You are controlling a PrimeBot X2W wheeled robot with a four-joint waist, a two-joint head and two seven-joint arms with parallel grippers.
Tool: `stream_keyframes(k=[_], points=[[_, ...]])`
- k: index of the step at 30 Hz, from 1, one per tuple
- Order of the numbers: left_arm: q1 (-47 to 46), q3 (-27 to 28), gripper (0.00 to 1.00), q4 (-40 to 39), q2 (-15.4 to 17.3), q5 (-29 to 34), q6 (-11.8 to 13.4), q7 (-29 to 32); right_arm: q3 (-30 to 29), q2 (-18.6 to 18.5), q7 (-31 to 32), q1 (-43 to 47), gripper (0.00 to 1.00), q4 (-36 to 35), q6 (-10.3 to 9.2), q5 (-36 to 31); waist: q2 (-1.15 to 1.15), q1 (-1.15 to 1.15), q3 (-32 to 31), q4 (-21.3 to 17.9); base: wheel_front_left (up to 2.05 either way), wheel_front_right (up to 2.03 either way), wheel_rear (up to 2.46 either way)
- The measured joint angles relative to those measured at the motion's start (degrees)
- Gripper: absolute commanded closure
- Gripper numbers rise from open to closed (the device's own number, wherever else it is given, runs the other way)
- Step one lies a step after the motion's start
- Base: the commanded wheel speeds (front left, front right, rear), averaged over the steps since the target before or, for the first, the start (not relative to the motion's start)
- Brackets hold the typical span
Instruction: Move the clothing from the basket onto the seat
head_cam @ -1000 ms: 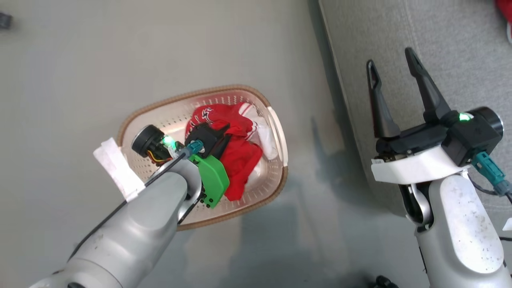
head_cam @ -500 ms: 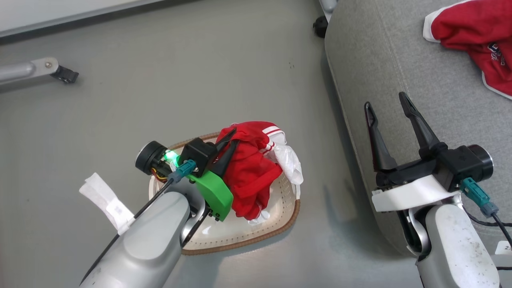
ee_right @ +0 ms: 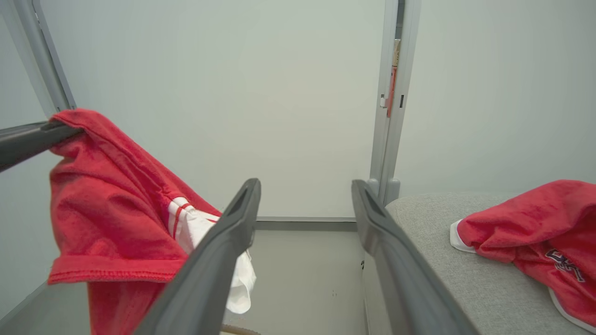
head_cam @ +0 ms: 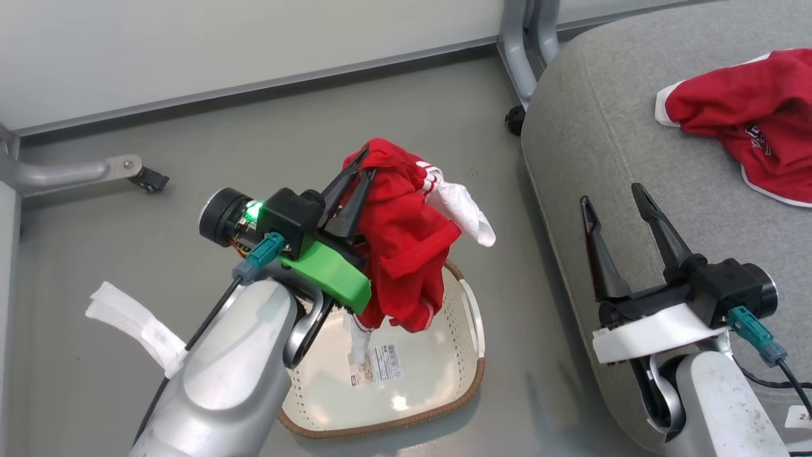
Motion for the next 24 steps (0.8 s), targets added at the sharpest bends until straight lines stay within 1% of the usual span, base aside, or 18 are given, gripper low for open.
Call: stream_keyframes(k=[7, 13, 24], points=[[-0.62, 1.99, 1.00, -4.03, -1.47, 1.72, -0.38, 0.01, 0.19, 0.01, 0.00, 1.32, 0.00, 0.16, 0.00, 0.81, 0.00, 0.00, -2.81, 0.08, 0.00, 0.00, 0.00], [-3.22, 3.67, 1.00, -6.17, -2.59, 1.98, -0.45, 0.00, 0.38, 0.01, 0.00, 2.14, 0.00, 0.22, 0.00, 1.35, 0.00, 0.00, -4.30, -0.10, 0.00, 0.00, 0.00], [-5.33, 4.55, 1.00, -7.03, -3.63, 2.36, -0.62, 0.00, 0.62, 0.01, 0.00, 2.60, 0.00, -0.08, 0.00, 1.94, 0.00, 0.00, -4.89, -0.63, 0.00, 0.00, 0.00]])
